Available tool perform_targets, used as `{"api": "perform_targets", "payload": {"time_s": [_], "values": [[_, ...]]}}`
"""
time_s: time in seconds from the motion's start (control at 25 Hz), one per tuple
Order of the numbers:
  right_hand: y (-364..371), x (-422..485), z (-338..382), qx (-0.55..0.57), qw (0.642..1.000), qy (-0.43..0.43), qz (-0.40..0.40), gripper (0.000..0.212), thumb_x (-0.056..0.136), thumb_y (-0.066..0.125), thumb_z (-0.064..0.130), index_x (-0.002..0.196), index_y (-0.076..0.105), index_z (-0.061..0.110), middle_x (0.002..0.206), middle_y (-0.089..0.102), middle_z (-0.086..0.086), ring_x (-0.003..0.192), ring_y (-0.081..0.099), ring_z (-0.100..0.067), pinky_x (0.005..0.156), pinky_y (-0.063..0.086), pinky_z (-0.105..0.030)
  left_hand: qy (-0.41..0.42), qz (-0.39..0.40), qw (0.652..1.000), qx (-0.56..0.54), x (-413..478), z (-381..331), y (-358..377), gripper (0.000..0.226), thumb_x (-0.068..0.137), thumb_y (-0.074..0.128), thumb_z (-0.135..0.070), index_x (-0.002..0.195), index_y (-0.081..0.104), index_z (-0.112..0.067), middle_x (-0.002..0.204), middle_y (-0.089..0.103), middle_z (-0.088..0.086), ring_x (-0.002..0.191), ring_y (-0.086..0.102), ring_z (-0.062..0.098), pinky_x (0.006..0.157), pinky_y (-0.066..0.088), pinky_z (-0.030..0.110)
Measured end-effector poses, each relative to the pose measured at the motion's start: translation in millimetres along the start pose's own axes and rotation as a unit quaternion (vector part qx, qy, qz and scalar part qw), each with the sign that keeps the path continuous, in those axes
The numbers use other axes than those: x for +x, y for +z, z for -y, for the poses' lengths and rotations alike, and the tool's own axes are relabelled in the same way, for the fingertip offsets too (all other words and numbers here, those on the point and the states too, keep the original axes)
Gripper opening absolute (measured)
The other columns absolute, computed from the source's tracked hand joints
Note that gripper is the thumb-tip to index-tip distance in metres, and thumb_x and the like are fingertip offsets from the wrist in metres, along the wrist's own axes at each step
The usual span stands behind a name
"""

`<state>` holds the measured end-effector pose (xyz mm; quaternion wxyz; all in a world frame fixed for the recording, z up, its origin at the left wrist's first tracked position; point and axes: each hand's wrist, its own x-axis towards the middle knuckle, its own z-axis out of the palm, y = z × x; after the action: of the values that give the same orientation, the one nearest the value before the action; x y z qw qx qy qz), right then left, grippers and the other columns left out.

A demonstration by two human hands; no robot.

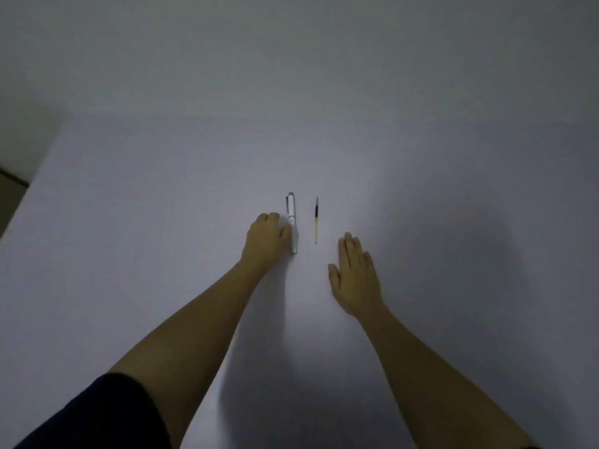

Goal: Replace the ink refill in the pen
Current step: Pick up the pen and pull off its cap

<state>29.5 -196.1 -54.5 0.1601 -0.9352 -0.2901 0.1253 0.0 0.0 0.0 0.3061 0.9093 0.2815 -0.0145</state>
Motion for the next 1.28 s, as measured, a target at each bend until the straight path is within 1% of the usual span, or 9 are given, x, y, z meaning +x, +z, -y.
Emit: {"api": "perform_targets", "payload": {"time_s": [0.16, 0.48, 0.64, 0.76, 0.84, 0.96, 1.04, 1.12, 1.28], "values": [[7, 1, -4, -0.008, 0.999, 0.004, -0.043, 0.058, 0.095, 0.033, 0.032, 0.144, 0.016, 0.007, 0.155, 0.018, -0.011, 0.144, 0.013, -0.023, 0.115, 0.007, -0.037, -0.038, -0.028, 0.999, -0.023, 20, -17, 16, 0.033, 0.091, 0.053, -0.028, 0.096, 0.054, 0.005, 0.095, 0.059, 0.024, 0.082, 0.056, 0.035, 0.064, 0.037, 0.033], [11, 2, -7, 0.006, 0.998, -0.005, -0.058, 0.059, 0.093, 0.032, 0.034, 0.144, 0.019, 0.006, 0.155, 0.020, -0.012, 0.144, 0.015, -0.023, 0.115, 0.007, -0.036, -0.100, -0.065, 0.992, -0.029, 29, -26, 34, 0.020, 0.091, 0.050, -0.015, 0.095, 0.053, 0.004, 0.093, 0.061, 0.025, 0.074, 0.055, 0.031, 0.057, 0.037, 0.034], [0, 5, -8, 0.115, 0.993, 0.001, -0.036, 0.054, 0.097, 0.040, 0.026, 0.143, 0.021, 0.006, 0.155, 0.020, -0.012, 0.143, 0.015, -0.022, 0.114, 0.004, -0.029, -0.068, -0.047, 0.990, -0.118, 9, -22, 19, 0.015, 0.094, 0.046, -0.018, 0.087, 0.043, -0.005, 0.080, 0.059, 0.019, 0.067, 0.055, 0.033, 0.051, 0.042, 0.035], [-23, 10, 0, 0.308, 0.943, 0.068, -0.107, 0.036, 0.094, 0.050, 0.018, 0.130, 0.048, 0.010, 0.133, 0.052, -0.013, 0.122, 0.049, -0.023, 0.101, 0.030, -0.013, -0.003, 0.016, 0.981, -0.193, -31, -9, 9, 0.021, 0.095, 0.048, -0.026, 0.090, 0.044, -0.006, 0.078, 0.065, 0.013, 0.069, 0.062, 0.031, 0.059, 0.051, 0.039], [-37, 10, 12, 0.399, 0.902, 0.106, -0.123, 0.026, 0.092, 0.054, 0.025, 0.117, 0.060, 0.022, 0.111, 0.066, -0.003, 0.096, 0.064, -0.013, 0.079, 0.042, -0.005, 0.043, 0.039, 0.979, -0.194, -56, 0, 6, 0.016, 0.094, 0.050, -0.029, 0.090, 0.047, -0.013, 0.073, 0.062, 0.006, 0.062, 0.058, 0.021, 0.057, 0.047, 0.027], [-47, 3, 28, 0.479, 0.868, 0.106, -0.079, 0.018, 0.089, 0.060, 0.027, 0.106, 0.066, 0.028, 0.095, 0.070, 0.008, 0.083, 0.068, -0.007, 0.076, 0.052, -0.013, 0.116, 0.013, 0.984, -0.137, -75, 7, 7, 0.015, 0.092, 0.054, -0.027, 0.099, 0.060, -0.016, 0.069, 0.056, -0.003, 0.056, 0.047, 0.005, 0.053, 0.036, 0.011], [-49, -4, 34, 0.506, 0.854, 0.096, -0.073, 0.014, 0.086, 0.063, 0.016, 0.098, 0.068, 0.022, 0.089, 0.071, 0.003, 0.081, 0.068, -0.009, 0.077, 0.055, -0.020, 0.170, -0.020, 0.981, -0.091, -81, 10, 6, 0.020, 0.091, 0.056, -0.022, 0.105, 0.065, -0.012, 0.067, 0.057, -0.001, 0.055, 0.048, 0.010, 0.055, 0.038, 0.018], [-49, -9, 38, 0.538, 0.834, 0.101, -0.072, 0.012, 0.085, 0.065, 0.011, 0.093, 0.069, 0.020, 0.085, 0.071, -0.001, 0.079, 0.068, -0.011, 0.073, 0.053, -0.019, 0.191, -0.047, 0.979, -0.061, -84, 11, 4, 0.023, 0.090, 0.057, -0.022, 0.109, 0.066, -0.013, 0.061, 0.053, -0.001, 0.054, 0.048, 0.015, 0.051, 0.040, 0.029], [-46, -16, 38, 0.572, 0.809, 0.124, -0.061, 0.007, 0.084, 0.066, 0.020, 0.084, 0.070, 0.026, 0.078, 0.074, 0.006, 0.081, 0.070, -0.013, 0.070, 0.053, -0.017, 0.190, -0.060, 0.978, -0.058, -86, 14, 4, 0.026, 0.088, 0.055, -0.030, 0.109, 0.067, -0.020, 0.058, 0.046, -0.007, 0.053, 0.044, 0.012, 0.049, 0.034, 0.024]]}}
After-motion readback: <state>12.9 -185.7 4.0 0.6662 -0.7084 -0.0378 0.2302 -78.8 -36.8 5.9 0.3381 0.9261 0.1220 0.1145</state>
